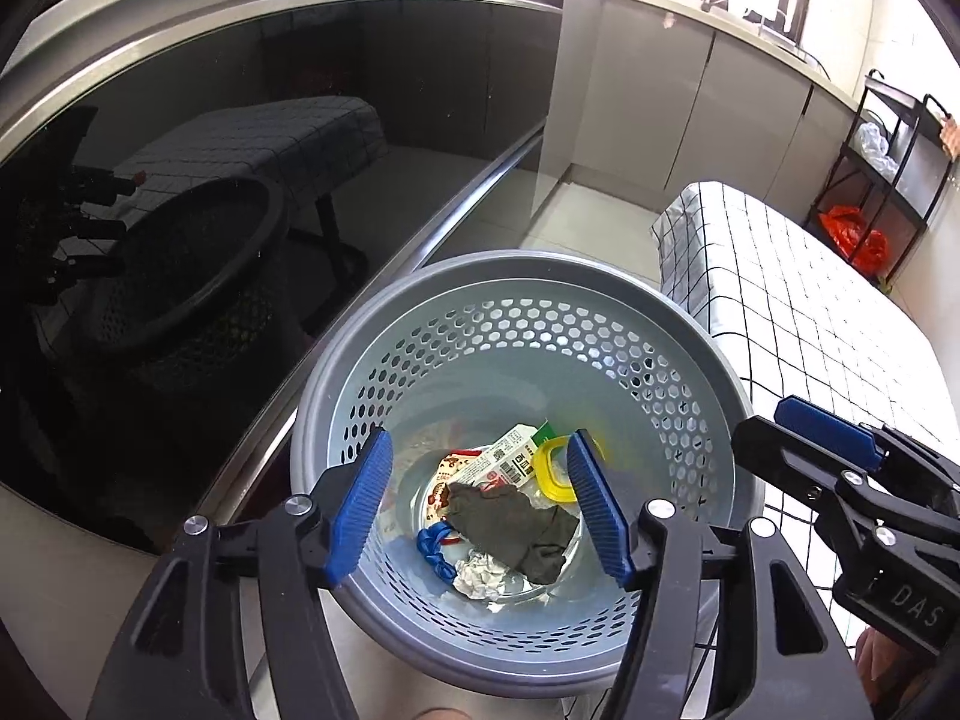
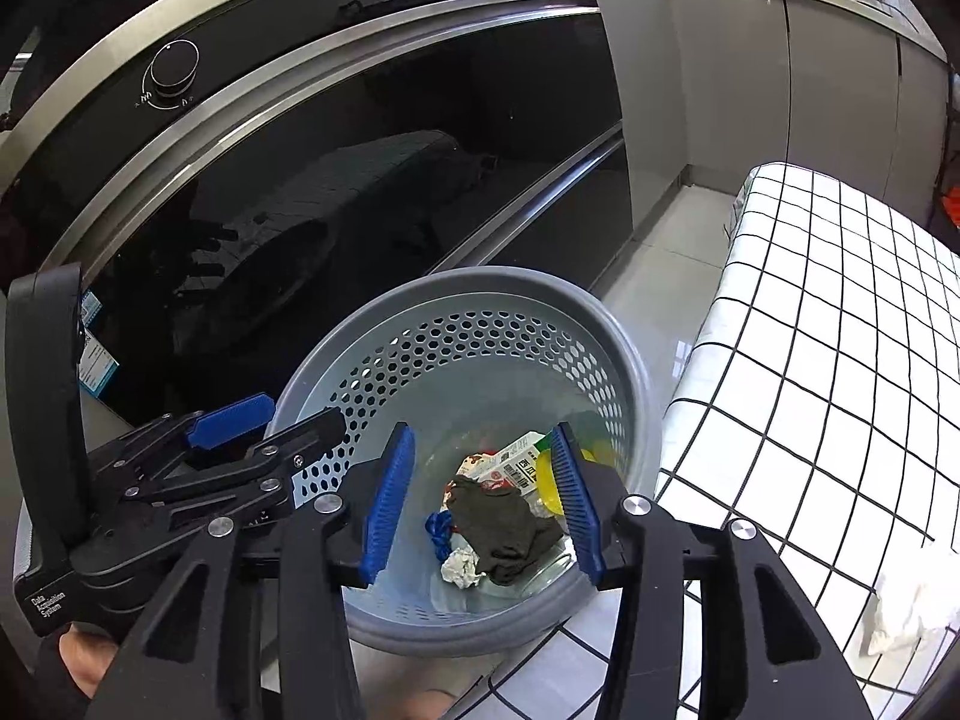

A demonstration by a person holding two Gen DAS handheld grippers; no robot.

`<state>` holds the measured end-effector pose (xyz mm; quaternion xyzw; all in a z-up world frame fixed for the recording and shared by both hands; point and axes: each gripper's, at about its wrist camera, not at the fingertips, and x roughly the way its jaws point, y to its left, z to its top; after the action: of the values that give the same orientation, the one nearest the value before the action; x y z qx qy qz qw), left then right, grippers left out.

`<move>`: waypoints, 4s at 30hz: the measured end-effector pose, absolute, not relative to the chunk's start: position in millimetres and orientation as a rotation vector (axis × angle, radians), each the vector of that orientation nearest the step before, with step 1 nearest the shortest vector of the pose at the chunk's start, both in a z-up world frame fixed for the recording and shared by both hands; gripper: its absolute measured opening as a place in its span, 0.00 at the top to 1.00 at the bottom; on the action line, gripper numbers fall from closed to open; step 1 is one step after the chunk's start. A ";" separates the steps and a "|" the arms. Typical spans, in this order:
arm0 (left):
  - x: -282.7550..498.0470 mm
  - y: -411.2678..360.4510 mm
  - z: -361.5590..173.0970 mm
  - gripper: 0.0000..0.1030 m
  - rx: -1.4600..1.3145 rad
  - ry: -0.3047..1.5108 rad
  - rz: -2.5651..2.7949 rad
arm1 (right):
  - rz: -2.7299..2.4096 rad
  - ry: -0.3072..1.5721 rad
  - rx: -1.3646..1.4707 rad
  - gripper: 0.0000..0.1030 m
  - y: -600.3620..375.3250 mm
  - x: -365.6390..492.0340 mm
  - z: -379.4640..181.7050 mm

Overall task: Collect trash
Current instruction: 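Move both open tools back over the table, then grasp the orange peel with the right tool, then grasp the white tissue with the left tool while the right tool holds the peel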

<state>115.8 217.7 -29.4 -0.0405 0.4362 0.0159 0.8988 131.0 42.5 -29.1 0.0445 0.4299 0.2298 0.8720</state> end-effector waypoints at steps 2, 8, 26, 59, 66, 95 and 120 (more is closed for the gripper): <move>116.1 216.6 -30.4 0.42 -0.083 0.907 0.030 | 0.475 0.897 0.095 0.56 40.1 127.9 -28.2; 113.7 213.1 -29.2 0.42 -0.076 0.901 0.029 | 0.450 0.893 0.103 0.56 30.4 118.7 -25.8; 95.2 173.8 -18.2 0.30 -0.028 0.845 -0.025 | 0.287 0.866 0.125 0.45 -40.3 56.2 -26.2; 88.5 -56.9 1.1 0.21 0.098 0.743 -0.260 | -0.071 0.871 0.276 0.40 -290.6 52.7 -45.4; 100.7 -52.7 -19.5 0.21 0.106 0.783 -0.244 | -0.056 0.898 0.275 0.40 -281.9 76.3 -59.0; 84.2 -84.5 -43.9 0.19 0.202 0.818 -0.343 | -0.024 0.934 0.358 0.80 -288.2 101.2 -71.8; 90.9 -146.8 -88.6 0.12 0.227 0.933 -0.438 | -0.094 0.875 0.395 0.82 -340.9 54.3 -50.0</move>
<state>90.9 -146.8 -88.6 0.1084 0.4451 -0.2092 0.8639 54.3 -340.9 -50.0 0.1900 0.4207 -0.0450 0.8859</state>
